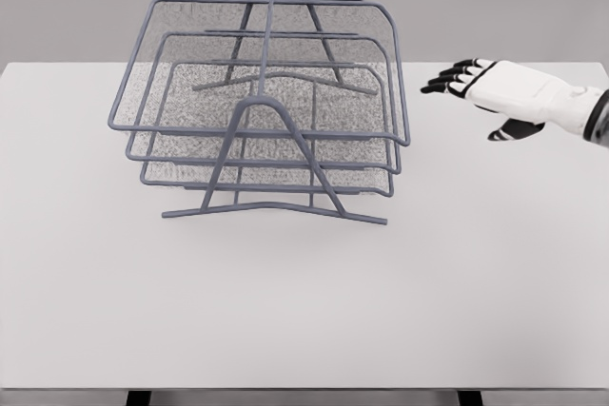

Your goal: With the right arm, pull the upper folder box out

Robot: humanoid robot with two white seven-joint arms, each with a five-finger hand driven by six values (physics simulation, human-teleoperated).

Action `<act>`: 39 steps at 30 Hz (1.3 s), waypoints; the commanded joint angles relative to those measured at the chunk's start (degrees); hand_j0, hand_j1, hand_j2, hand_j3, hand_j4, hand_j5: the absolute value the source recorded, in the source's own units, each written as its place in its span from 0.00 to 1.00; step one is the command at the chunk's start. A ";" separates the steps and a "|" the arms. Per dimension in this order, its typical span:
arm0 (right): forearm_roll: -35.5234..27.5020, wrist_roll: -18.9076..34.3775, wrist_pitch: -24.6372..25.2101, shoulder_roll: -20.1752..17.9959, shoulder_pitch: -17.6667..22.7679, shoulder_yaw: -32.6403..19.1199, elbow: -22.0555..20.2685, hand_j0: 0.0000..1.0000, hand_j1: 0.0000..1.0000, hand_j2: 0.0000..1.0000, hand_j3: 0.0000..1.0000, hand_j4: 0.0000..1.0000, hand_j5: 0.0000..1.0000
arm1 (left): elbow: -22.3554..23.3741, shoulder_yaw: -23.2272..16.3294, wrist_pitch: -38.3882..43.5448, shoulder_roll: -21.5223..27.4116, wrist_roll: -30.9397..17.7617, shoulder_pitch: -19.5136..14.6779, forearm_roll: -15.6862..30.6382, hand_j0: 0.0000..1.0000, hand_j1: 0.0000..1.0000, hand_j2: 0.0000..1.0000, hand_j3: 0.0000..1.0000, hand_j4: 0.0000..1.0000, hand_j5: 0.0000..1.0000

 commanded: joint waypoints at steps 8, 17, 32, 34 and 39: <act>0.13 -0.03 0.07 5.99 -6.50 2.90 -3.27 1.00 1.00 1.00 1.00 1.00 1.00 | 0.03 -0.01 0.01 0.00 0.00 0.00 -0.01 1.00 1.00 1.00 1.00 1.00 1.00; 0.22 -0.03 0.07 8.10 -5.71 8.26 1.30 1.00 1.00 1.00 1.00 1.00 1.00 | 0.12 -0.10 0.01 0.00 0.00 0.00 -0.01 1.00 1.00 1.00 1.00 1.00 1.00; -0.40 -0.03 0.07 -6.75 -4.40 10.81 1.21 1.00 1.00 1.00 1.00 1.00 1.00 | 0.47 -0.10 0.01 0.00 0.00 0.09 -0.10 1.00 1.00 1.00 1.00 1.00 1.00; -0.48 -0.03 0.07 -7.45 -2.73 8.88 1.56 1.00 1.00 1.00 1.00 1.00 1.00 | 0.47 -0.10 0.01 0.00 0.00 0.09 -0.10 1.00 1.00 1.00 1.00 1.00 1.00; -0.66 -0.03 0.07 -10.79 -0.44 5.89 2.44 1.00 1.00 1.00 1.00 1.00 1.00 | 0.56 -0.18 0.01 0.00 0.00 0.17 -0.10 1.00 1.00 1.00 1.00 1.00 1.00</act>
